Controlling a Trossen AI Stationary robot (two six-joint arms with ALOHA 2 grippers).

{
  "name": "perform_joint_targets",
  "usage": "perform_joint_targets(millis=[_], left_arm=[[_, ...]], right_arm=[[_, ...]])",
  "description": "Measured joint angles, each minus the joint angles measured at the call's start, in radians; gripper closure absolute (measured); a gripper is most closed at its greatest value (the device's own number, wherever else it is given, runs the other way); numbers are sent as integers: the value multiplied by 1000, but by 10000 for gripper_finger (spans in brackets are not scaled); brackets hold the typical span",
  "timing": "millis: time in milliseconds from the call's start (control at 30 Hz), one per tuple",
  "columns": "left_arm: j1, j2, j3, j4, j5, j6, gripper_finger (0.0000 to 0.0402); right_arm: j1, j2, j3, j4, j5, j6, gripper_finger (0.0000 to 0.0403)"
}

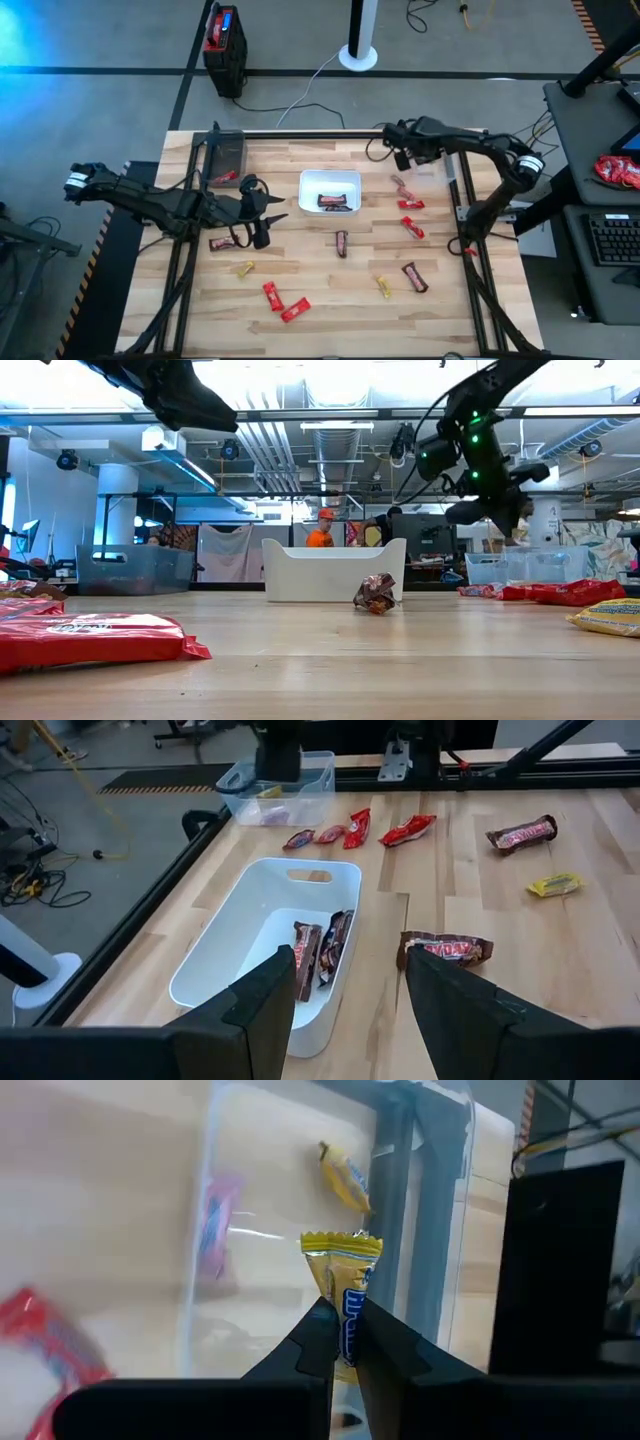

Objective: Sort candy by brand, put in halloween buckets
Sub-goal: Put the yellow candy into the transparent bin, then put the brown chocolate bar into the white bin

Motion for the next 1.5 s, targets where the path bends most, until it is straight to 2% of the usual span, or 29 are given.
perform_joint_targets(millis=[233, 500, 633, 767, 867, 1233, 1367, 1500], left_arm=[[0, 4, 0, -3, 0, 0, 228], [0, 18, 0, -4, 1, -14, 228], [0, 20, 0, -9, 46, -41, 228], [-7, 18, 0, -33, 167, -95, 228], [-24, 17, 0, -63, 253, -146, 228], [-99, 16, 1, -210, 265, -395, 228], [-108, 24, 47, -380, 265, -508, 228], [-113, 50, 95, -646, 270, -608, 228]], right_arm=[[-64, 8, 0, 60, -40, -44, 360], [-64, 8, 0, 66, -37, -46, 285], [-39, -3, -1, 75, -65, -54, 250], [57, -32, -1, 126, -138, -75, 228], [164, -58, -1, 177, -145, -98, 221], [547, -133, -1, 393, -121, -133, 220], [643, -132, -1, 470, -93, -151, 220], [708, -123, -1, 515, -80, -154, 220]])
